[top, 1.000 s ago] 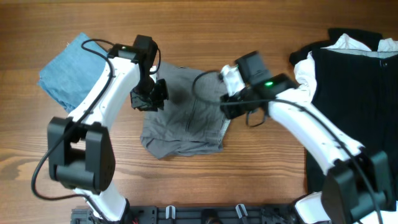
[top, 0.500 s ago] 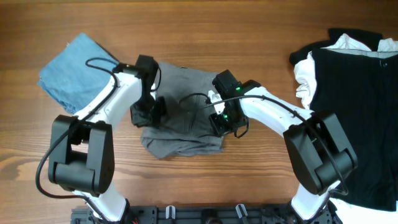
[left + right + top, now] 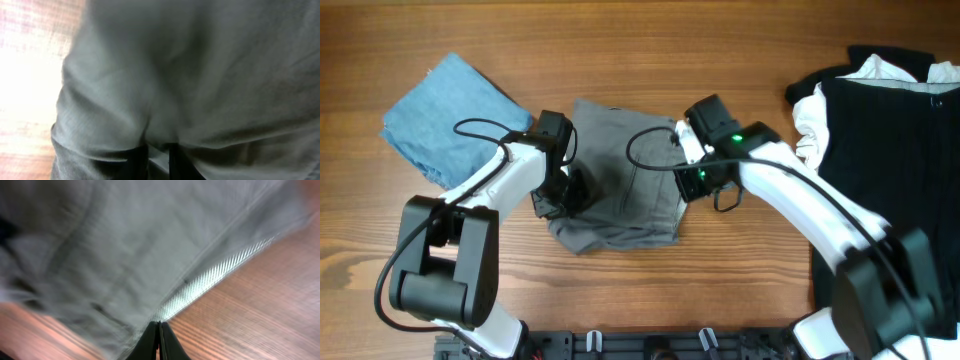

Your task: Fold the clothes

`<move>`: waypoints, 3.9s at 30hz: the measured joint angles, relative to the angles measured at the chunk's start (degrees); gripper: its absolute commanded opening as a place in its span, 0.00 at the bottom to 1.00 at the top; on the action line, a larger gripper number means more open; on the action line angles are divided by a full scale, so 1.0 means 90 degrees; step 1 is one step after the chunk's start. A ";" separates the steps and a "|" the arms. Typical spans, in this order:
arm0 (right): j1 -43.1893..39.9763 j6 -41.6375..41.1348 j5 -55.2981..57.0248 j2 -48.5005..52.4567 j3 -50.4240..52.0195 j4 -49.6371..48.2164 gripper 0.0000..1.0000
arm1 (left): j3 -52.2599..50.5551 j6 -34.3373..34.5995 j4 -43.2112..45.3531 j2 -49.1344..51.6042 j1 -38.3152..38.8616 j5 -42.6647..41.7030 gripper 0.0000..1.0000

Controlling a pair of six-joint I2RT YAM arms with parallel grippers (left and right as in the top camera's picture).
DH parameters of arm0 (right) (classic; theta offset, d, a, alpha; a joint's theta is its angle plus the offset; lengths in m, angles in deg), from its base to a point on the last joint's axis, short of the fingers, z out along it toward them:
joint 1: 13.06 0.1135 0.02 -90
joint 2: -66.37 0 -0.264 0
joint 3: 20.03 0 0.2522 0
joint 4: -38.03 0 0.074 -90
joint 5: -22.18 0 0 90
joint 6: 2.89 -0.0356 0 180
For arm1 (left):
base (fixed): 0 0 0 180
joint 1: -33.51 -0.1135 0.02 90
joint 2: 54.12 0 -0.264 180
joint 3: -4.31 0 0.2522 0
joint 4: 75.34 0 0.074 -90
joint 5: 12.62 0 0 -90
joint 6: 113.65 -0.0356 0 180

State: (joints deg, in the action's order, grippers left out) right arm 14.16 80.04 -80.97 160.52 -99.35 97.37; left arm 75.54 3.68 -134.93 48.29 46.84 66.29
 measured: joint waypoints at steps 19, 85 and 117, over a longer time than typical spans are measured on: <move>0.0000 -0.0639 0.0425 -0.0622 -0.0015 -0.1494 0.09 | 0.2883 -0.0510 -0.1630 0.0338 -0.0250 -0.0284 0.18; -0.0476 -0.0804 0.0032 0.1814 -0.0027 -0.2509 0.12 | -0.0702 0.2589 0.2098 -0.0335 -0.0602 -0.2149 0.97; -0.0617 -0.0393 -0.0109 -0.0024 -0.0189 -0.1496 0.12 | -0.0488 0.2091 0.2251 0.0272 -0.0442 -0.2803 0.04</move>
State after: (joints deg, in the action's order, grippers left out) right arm 8.61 76.50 -81.95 160.30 -101.05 83.91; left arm 71.15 22.50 -114.66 50.74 42.86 41.07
